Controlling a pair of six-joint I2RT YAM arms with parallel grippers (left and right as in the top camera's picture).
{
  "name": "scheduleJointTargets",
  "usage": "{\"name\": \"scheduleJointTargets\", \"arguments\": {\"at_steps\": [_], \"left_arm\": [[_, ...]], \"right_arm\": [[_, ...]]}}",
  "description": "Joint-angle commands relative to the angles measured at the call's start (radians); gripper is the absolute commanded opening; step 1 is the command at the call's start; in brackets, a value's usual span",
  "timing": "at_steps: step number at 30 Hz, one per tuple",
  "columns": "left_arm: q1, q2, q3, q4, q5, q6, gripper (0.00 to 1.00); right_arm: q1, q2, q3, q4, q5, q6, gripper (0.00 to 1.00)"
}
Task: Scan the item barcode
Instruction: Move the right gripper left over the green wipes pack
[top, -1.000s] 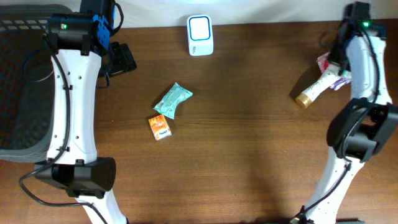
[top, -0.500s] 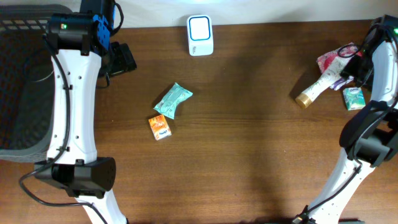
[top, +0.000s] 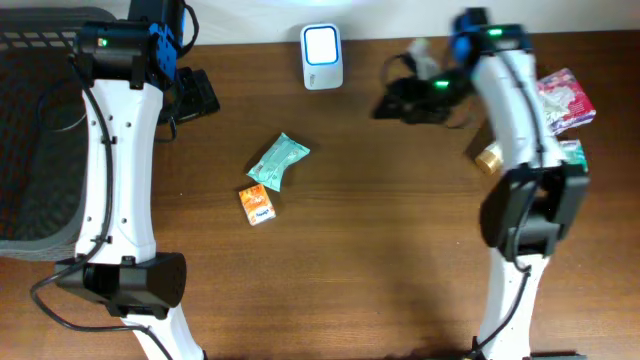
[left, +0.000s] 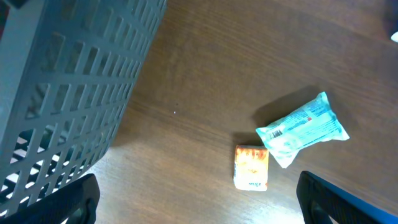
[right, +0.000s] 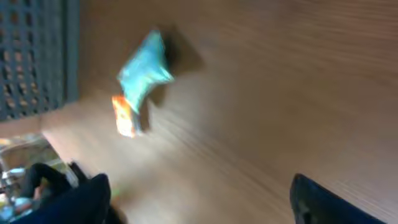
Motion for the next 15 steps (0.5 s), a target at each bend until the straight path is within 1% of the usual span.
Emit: {"name": "scheduleJointTargets", "arguments": {"at_steps": [1,2,4,6,7,8,10,13,14,15], "left_arm": [[-0.003,-0.027,0.011,-0.001,-0.011,-0.001,0.99],[-0.003,-0.027,0.011,-0.001,-0.011,-0.001,0.99],[-0.003,-0.027,0.011,-0.001,-0.011,-0.001,0.99],[-0.003,-0.027,0.011,-0.001,-0.011,-0.001,0.99],[-0.003,-0.027,0.011,-0.001,-0.01,-0.001,0.99],[-0.003,-0.027,0.011,-0.001,-0.011,-0.001,0.99],[-0.003,-0.027,0.011,-0.001,-0.011,-0.001,0.99],[-0.003,-0.027,0.011,-0.001,-0.011,-0.001,0.99],[-0.003,-0.027,0.011,-0.001,-0.011,-0.002,0.99],[-0.003,-0.027,0.011,-0.001,-0.011,-0.001,0.99]], "right_arm": [[0.137,0.028,0.0,0.135,0.015,0.223,0.99],[0.196,0.043,0.0,0.205,0.058,0.314,0.99],[0.277,0.064,0.0,0.28,0.134,0.435,0.99],[0.348,0.095,0.0,0.301,0.292,0.649,0.99],[0.37,0.109,0.0,0.308,0.341,0.728,0.98],[0.394,0.134,0.0,0.335,0.35,0.775,0.99],[0.419,0.176,0.0,0.356,0.348,0.814,0.99],[0.442,0.223,-0.005,0.356,0.348,0.837,1.0],[0.444,0.231,-0.006,0.359,0.348,0.84,0.93],[0.448,0.235,-0.006,0.369,0.348,0.838,0.96]]}}
